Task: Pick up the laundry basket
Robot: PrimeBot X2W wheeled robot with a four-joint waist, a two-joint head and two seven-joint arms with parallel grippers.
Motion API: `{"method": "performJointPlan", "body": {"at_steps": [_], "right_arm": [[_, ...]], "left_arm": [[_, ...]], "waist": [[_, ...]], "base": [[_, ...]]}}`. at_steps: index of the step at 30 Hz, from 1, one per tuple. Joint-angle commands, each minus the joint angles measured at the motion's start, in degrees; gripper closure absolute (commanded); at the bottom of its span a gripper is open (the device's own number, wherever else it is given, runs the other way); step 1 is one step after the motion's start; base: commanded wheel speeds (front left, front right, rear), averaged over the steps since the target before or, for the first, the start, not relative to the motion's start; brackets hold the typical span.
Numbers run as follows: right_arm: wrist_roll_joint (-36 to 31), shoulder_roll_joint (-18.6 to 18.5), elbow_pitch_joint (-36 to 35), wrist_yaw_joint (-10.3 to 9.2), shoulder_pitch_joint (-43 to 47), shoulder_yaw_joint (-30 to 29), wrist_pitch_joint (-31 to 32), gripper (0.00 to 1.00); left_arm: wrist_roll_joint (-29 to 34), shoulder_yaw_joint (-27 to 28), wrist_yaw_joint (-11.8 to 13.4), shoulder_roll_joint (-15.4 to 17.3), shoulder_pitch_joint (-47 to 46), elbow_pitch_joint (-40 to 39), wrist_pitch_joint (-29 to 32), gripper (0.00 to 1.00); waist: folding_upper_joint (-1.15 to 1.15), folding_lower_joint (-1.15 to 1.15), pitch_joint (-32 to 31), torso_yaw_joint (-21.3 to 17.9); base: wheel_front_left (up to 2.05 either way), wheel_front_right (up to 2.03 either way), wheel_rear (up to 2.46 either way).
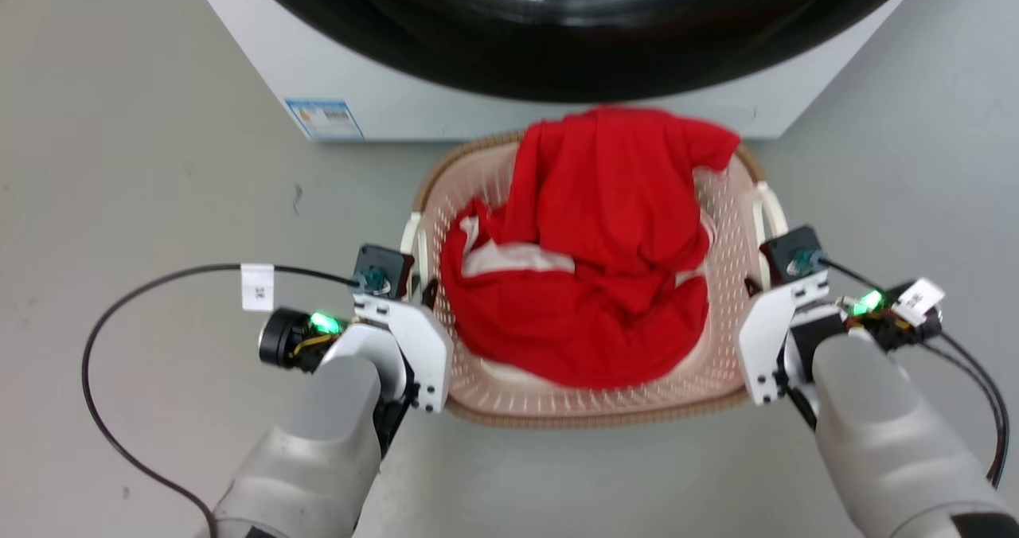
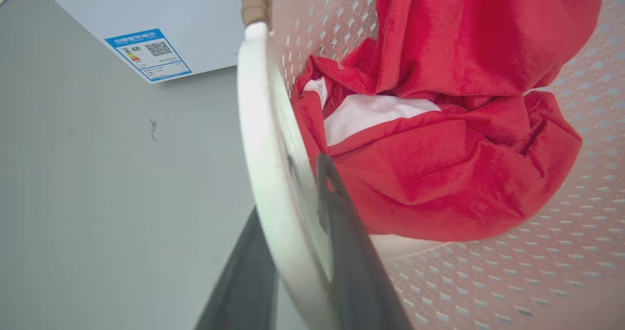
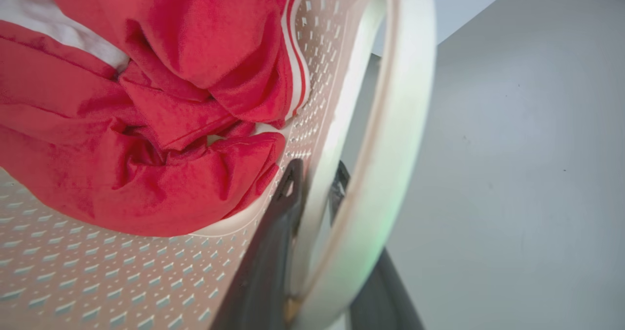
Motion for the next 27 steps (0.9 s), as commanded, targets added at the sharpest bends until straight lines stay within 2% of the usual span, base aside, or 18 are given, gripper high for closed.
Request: {"method": "performJointPlan", "body": {"at_steps": [1,18,27], "right_arm": [[1.21,-0.19,-0.23,-0.02,1.33,1.93,0.56,1.0],[18.31,0.14,-0.23,0.07,11.45,20.68,8.99,1.0],[26.05,0.42,-0.32,0.13,14.38,29.17,11.51,1.0]], "left_arm": [[-0.49,-1.16,-1.02,-0.46,0.94,-0.35,0.3,1.0],[-8.92,-8.31,-1.02,-0.71,9.42,-0.24,7.91,1.0],[-12.15,-11.47,-1.06,-0.92,12.63,-0.3,10.46,1.0]], "waist": [[0.0,0.01,-4.13,0.32],[0.0,0.01,-18.27,2.03],[0.0,0.01,-22.72,2.32]], "base": [[0.0,0.0,0.0],[0.0,0.0,0.0],[0.0,0.0,0.0]]}}
